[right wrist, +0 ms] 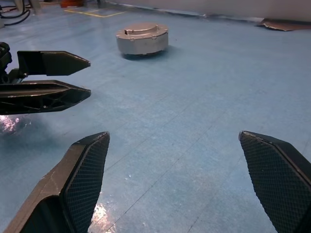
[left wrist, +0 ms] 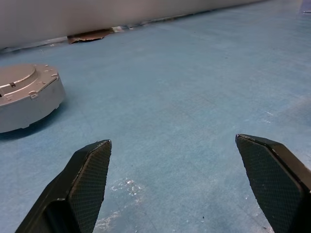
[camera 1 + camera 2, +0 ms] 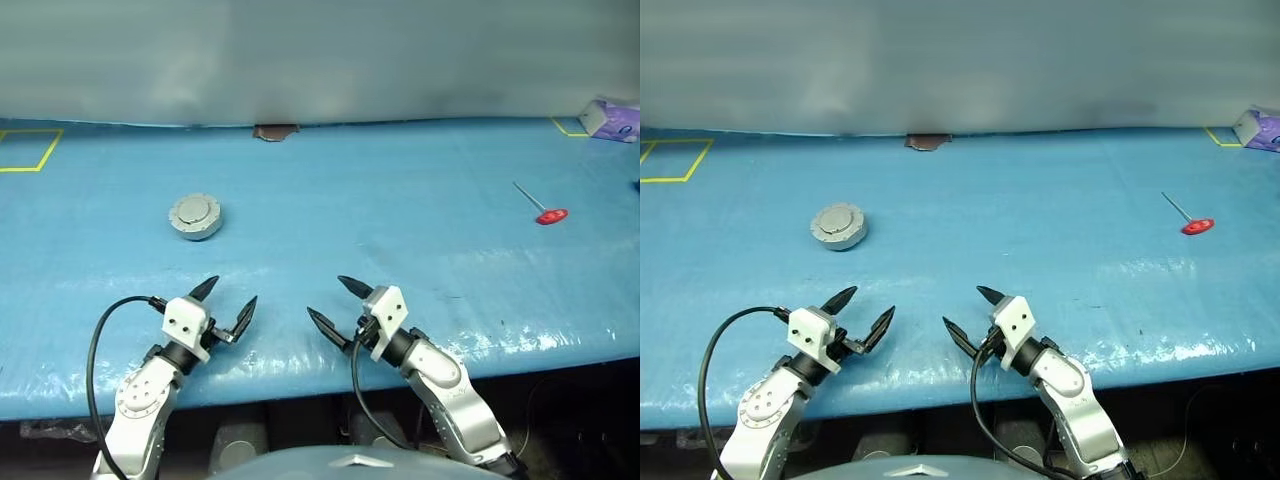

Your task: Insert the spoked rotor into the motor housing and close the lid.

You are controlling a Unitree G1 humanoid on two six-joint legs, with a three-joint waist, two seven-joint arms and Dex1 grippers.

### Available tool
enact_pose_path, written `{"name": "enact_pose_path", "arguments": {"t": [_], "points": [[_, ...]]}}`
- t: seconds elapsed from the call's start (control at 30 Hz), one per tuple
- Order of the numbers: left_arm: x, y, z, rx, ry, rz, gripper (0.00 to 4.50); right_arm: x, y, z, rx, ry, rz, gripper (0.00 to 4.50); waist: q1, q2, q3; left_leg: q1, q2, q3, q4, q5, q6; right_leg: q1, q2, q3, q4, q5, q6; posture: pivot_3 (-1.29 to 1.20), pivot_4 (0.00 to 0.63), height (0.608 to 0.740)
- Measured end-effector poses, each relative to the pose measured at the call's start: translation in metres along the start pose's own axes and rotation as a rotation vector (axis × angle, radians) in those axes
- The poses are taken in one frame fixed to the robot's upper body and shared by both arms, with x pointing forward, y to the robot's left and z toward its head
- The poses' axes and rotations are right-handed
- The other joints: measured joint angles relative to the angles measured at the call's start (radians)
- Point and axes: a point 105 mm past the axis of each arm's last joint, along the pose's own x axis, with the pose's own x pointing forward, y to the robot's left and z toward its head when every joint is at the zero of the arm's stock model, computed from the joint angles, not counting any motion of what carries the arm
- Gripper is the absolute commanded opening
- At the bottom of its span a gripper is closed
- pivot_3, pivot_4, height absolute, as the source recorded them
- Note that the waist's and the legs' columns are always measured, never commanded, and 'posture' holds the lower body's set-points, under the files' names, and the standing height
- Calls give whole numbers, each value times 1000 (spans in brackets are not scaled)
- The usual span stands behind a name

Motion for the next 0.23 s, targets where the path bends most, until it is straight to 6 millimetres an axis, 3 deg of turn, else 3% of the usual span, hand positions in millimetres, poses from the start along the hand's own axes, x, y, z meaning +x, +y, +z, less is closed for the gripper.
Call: {"name": "enact_pose_path", "arguments": {"t": [0.23], "points": [[1, 5, 2, 0, -11, 30, 4460, 1, 2, 0, 13, -1, -6, 4500, 0, 0, 0, 0, 0, 0, 0, 0, 0, 0, 0, 0, 0, 0, 0, 0, 150, 740]]}}
